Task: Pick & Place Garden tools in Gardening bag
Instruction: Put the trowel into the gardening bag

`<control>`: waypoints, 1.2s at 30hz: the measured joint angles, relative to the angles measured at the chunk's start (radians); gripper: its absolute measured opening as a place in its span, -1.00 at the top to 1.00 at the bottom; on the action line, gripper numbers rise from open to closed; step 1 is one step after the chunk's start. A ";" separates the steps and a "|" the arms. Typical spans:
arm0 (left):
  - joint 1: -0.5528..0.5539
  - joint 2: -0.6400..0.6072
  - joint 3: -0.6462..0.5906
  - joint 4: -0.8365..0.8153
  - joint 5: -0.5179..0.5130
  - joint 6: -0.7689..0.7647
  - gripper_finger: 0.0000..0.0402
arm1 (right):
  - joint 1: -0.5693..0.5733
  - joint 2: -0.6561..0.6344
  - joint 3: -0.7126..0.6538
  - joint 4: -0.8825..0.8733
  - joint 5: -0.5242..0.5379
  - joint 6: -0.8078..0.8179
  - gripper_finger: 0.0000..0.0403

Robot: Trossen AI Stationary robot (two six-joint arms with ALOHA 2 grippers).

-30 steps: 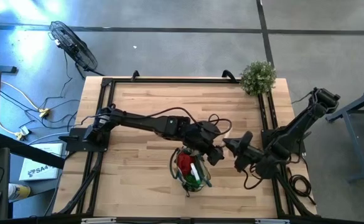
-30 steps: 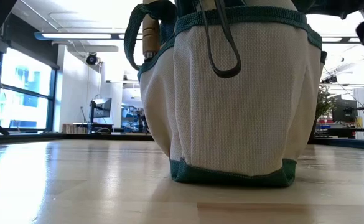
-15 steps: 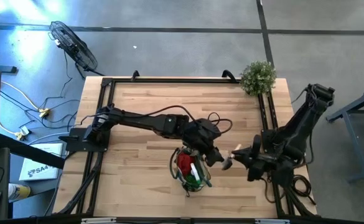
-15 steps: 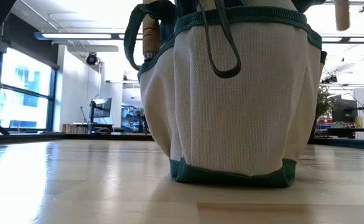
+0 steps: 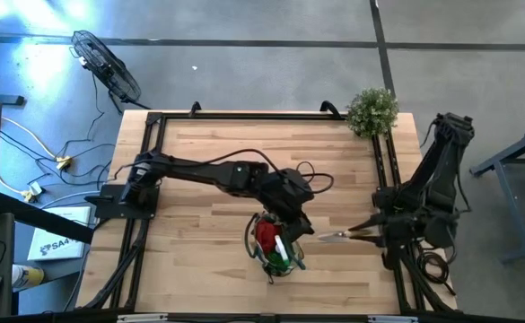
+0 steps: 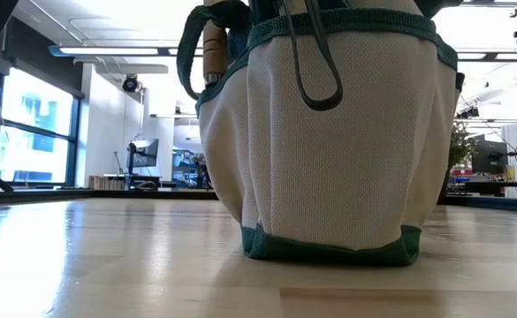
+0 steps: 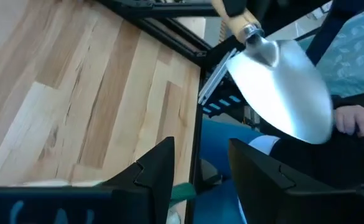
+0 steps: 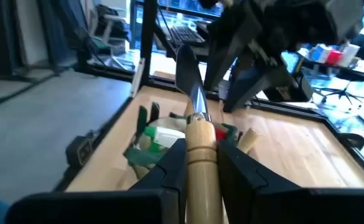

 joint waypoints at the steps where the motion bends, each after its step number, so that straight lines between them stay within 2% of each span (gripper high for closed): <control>1: 0.000 -0.006 -0.001 -0.010 0.004 0.002 0.28 | 0.004 0.008 0.000 -0.002 0.012 0.008 0.74; 12: -0.006 -0.040 -0.001 -0.099 -0.022 0.000 0.28 | -0.005 0.124 -0.001 0.035 0.024 0.119 0.74; 18: -0.033 -0.035 -0.005 -0.162 -0.120 -0.032 0.28 | -0.005 0.149 -0.002 0.170 0.036 -0.004 0.74; 23: -0.090 -0.031 -0.013 -0.171 -0.151 -0.029 0.28 | 0.000 0.149 -0.001 0.287 0.039 -0.141 0.74; 27: -0.151 -0.031 -0.013 -0.177 -0.307 0.022 0.28 | 0.017 0.149 -0.001 0.352 0.073 -0.213 0.74; 33: -0.254 -0.018 -0.012 -0.021 -0.747 0.204 0.28 | 0.031 0.149 -0.001 0.445 0.091 -0.293 0.74; 35: -0.271 0.003 -0.010 0.081 -0.833 0.278 0.28 | 0.031 0.149 -0.001 0.481 0.091 -0.326 0.74; 36: -0.277 0.008 -0.014 0.097 -0.840 0.315 0.28 | 0.031 0.149 -0.001 0.496 0.088 -0.342 0.74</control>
